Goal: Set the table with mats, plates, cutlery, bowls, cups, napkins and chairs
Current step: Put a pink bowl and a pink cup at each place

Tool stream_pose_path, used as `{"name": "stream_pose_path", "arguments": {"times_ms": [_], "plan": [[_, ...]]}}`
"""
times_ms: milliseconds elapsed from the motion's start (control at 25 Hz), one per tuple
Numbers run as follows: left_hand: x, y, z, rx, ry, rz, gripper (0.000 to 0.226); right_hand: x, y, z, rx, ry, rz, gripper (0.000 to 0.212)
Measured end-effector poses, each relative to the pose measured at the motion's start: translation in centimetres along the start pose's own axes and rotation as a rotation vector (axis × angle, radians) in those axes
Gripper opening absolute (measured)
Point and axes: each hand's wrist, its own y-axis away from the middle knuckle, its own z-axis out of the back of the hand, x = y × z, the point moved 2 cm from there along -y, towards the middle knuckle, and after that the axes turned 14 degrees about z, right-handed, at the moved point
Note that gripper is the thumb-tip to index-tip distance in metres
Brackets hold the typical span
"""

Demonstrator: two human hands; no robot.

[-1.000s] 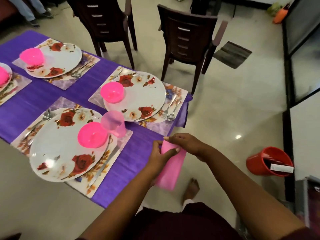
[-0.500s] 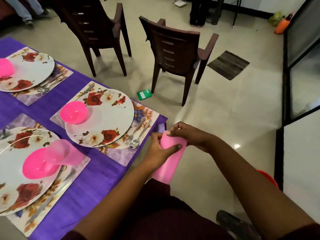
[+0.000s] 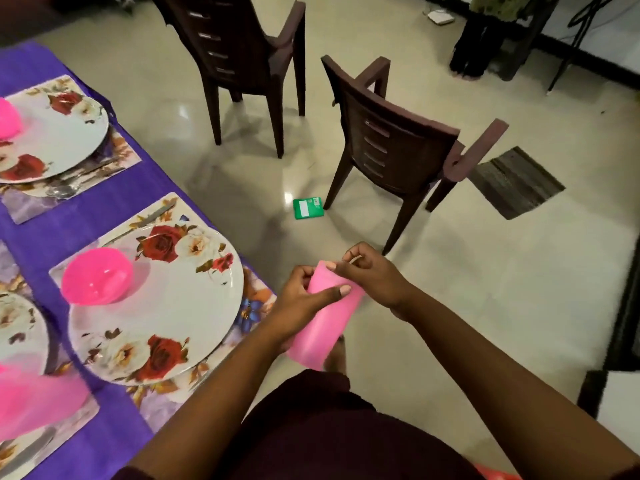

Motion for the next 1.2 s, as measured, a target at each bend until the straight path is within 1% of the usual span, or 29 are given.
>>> {"name": "stream_pose_path", "arguments": {"times_ms": [40, 120, 200, 280, 400, 520, 640, 720, 880, 1040, 1120, 1200], "plan": [[-1.3, -1.3, -0.2, 0.010, 0.030, 0.020, 0.067, 0.3, -2.0, 1.4, 0.058, 0.024, -0.016, 0.051], [-4.0, -3.9, -0.4, -0.002, 0.038, 0.000, 0.063, 1.3, -6.3, 3.7, 0.197, 0.068, -0.051, 0.047], [-6.7, -6.3, 0.5, -0.068, -0.061, -0.077, 0.070, 2.7, -10.7, 5.2, 0.287, 0.128, -0.080, 0.049], [-8.4, -7.3, 1.5, -0.129, -0.187, -0.136, 0.076, 3.6, -14.1, 5.1, 0.341, 0.161, -0.091, 0.052], [-9.9, -8.4, 3.5, -0.276, -0.186, -0.132, 0.069, 4.0, -19.1, 3.4, 0.418, 0.152, -0.037, 0.055], [-10.6, -9.1, 5.8, -0.442, -0.006, -0.035, 0.063, 5.1, -23.9, 0.9, 0.559, 0.145, 0.034, 0.052], [-10.2, -9.2, 7.4, -0.591, 0.238, 0.045, 0.063, 7.4, -28.3, -1.3, 0.722, 0.015, 0.072, 0.038], [-10.8, -9.3, 7.8, -0.716, 0.341, 0.041, 0.067, 9.3, -31.5, -3.0, 0.901, 0.028, 0.101, 0.034], [-12.8, -10.1, 8.6, -0.949, 0.590, 0.040, 0.068, 13.0, -35.8, -8.0, 1.284, 0.156, 0.141, 0.039], [-12.4, -9.6, 9.7, -1.182, 0.693, 0.089, 0.071, 15.7, -37.0, -14.1, 1.612, 0.540, 0.265, 0.054], [-12.0, -9.3, 11.6, -1.266, 0.759, 0.092, 0.076, 17.2, -37.4, -18.4, 1.756, 0.596, 0.328, 0.051], [-11.1, -9.2, 14.0, -1.312, 0.929, 0.056, 0.078, 18.4, -37.5, -23.3, 1.832, 0.583, 0.401, 0.048]]}}
